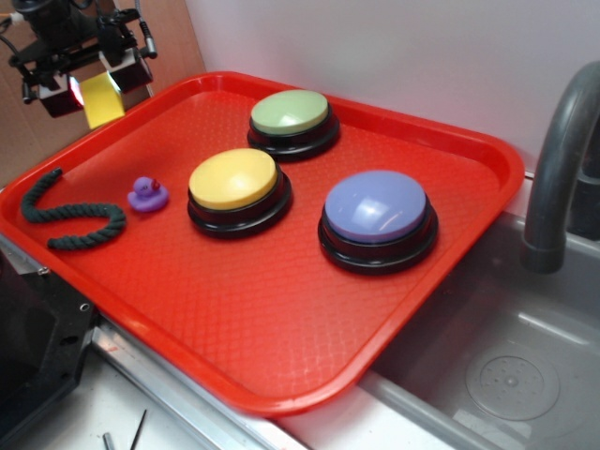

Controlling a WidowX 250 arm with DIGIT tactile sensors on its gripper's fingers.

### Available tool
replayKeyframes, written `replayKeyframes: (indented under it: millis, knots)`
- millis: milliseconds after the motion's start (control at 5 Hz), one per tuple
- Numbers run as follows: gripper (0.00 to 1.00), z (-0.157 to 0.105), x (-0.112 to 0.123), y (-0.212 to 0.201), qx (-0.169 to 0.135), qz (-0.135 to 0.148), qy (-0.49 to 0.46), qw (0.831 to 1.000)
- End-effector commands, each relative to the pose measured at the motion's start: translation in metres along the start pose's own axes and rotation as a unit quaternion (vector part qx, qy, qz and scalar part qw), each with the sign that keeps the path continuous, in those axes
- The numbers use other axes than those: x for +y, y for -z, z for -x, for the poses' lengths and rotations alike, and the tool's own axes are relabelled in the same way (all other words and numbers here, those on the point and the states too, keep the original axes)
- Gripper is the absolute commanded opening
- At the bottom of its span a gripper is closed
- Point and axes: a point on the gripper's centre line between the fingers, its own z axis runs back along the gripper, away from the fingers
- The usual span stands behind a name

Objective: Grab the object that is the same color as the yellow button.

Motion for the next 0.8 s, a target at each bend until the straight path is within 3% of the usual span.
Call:
replayKeyframes:
  millis: [0, 200, 400, 600]
  knots:
    - [0.00, 0.013, -0.015, -0.049, 0.030, 0.030, 0.138, 0.989]
    - [0.00, 0.027, -0.016, -0.059, 0.041, -0.001, 0.176, 0.983]
    - [0.00, 0.032, -0.011, -0.082, 0.057, 0.010, 0.196, 0.979]
    - [0.00, 0.036, -0.023, -0.112, 0.050, 0.030, 0.217, 0.974]
